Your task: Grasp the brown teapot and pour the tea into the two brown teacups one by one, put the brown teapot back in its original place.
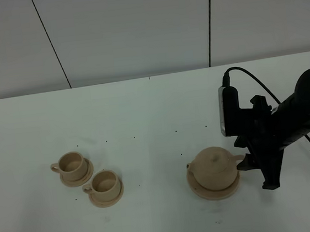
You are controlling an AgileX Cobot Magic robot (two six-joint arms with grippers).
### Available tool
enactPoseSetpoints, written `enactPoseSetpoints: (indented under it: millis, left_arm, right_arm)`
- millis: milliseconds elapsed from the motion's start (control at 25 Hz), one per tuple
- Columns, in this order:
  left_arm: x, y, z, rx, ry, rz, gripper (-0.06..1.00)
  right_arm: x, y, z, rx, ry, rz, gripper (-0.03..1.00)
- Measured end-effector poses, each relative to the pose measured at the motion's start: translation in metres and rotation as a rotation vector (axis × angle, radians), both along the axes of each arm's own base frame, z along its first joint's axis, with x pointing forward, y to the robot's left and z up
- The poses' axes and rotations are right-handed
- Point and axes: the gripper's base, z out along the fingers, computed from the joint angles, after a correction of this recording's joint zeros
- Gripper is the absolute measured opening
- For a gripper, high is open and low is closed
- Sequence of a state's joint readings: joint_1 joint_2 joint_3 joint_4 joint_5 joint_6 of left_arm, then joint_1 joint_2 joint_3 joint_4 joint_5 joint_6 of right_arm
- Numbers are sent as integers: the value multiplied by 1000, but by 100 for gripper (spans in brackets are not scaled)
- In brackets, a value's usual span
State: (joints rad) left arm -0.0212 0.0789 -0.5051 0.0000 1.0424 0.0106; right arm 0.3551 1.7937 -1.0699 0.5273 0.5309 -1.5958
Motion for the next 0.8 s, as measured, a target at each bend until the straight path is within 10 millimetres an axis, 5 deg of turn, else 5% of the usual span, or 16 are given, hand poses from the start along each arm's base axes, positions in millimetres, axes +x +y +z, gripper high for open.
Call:
enactPoseSetpoints:
  millis: [800]
  left_arm:
    - [0,0,0,1,0,0,23]
  right_arm:
    - [6,3,-10,2,-45,43,41]
